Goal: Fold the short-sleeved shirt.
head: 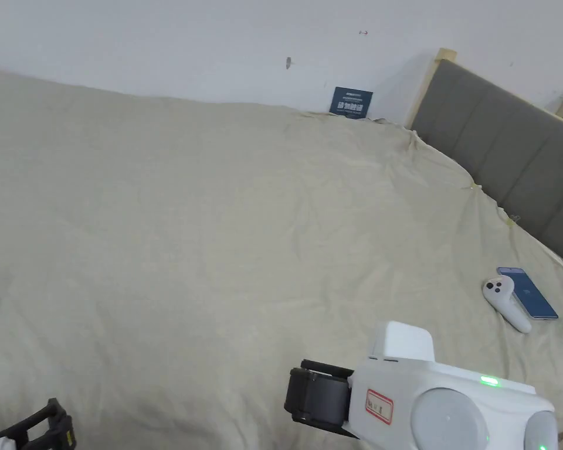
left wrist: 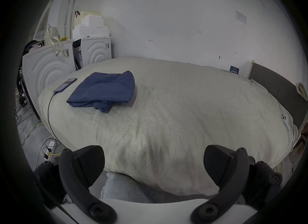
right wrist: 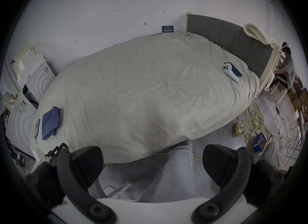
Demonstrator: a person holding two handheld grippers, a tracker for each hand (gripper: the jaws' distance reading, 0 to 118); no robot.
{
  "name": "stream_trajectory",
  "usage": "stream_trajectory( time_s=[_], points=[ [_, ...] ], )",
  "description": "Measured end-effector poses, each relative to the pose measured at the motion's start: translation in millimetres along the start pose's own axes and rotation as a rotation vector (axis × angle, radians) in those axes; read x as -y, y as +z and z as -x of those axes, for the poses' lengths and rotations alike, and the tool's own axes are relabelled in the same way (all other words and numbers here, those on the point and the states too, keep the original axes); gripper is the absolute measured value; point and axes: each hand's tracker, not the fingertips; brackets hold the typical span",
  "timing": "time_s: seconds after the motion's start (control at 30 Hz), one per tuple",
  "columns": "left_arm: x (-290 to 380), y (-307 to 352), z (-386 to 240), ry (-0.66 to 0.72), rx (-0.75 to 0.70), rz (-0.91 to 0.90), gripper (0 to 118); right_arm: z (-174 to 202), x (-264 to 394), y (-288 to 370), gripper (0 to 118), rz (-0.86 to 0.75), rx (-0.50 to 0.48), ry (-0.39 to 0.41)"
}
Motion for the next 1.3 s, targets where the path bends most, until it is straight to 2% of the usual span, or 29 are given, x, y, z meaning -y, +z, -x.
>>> stream_trajectory(
  time_s=[0.07, 0.33, 0.53, 0.63, 0.7, 0.77, 0.83, 0.87, 0.9, 0.93, 1.03, 1.07, 1.1, 1.13, 1.17, 1.23, 1.3],
  points=[
    [1, -1, -1, 0.006, 0.002, 0.007, 118, 5, 5, 2, 117, -0.026, 0.011, 0.042],
    [4, 3, -6, 0.003, 0.021, 0.037, 118, 17, 18, 10, 117, -0.087, 0.053, 0.076],
    [5, 5, -10, -0.032, 0.031, 0.035, 118, 16, 20, 6, 117, -0.123, 0.059, 0.023],
    [6, 5, -12, -0.040, 0.026, 0.029, 118, 18, 21, -4, 117, -0.077, 0.096, 0.090],
    [7, 6, -15, -0.049, 0.021, 0.031, 118, 13, 24, -17, 117, -0.085, 0.049, 0.134],
    [8, 6, -17, -0.061, 0.018, 0.031, 118, 5, 28, -39, 117, -0.108, 0.035, 0.099],
    [8, 6, -18, -0.066, 0.019, 0.036, 118, -5, 34, -66, 117, -0.200, -0.066, 0.113],
    [8, 5, -18, -0.064, 0.022, 0.043, 118, -7, 37, -81, 117, -0.222, -0.040, 0.129],
    [8, 5, -17, -0.057, 0.025, 0.048, 118, -7, 39, -95, 117, -0.226, 0.057, 0.136],
    [7, 5, -15, -0.047, 0.026, 0.051, 118, -9, 44, -105, 117, -0.260, 0.107, 0.145],
    [7, 6, -5, -0.009, 0.016, 0.058, 118, -18, 76, -128, 117, -0.378, 0.168, 0.189],
    [8, 7, -2, 0.008, 0.011, 0.055, 118, -20, 87, -135, 118, -0.350, 0.189, 0.200],
    [9, 8, 1, 0.024, 0.008, 0.043, 118, -24, 73, -139, 117, -0.141, 0.164, 0.094],
    [9, 9, 5, 0.046, 0.013, 0.029, 118, -31, 64, -138, 117, -0.202, 0.099, 0.060],
    [8, 10, 9, 0.090, 0.024, 0.018, 118, -35, 63, -136, 117, -0.276, 0.086, 0.049],
    [7, 9, 13, 0.106, 0.036, 0.012, 118, -36, 65, -134, 117, -0.243, 0.135, 0.052],
    [8, 5, 14, 0.109, 0.030, 0.022, 118, -40, 70, -128, 117, -0.274, 0.099, 0.027]
  ],
)
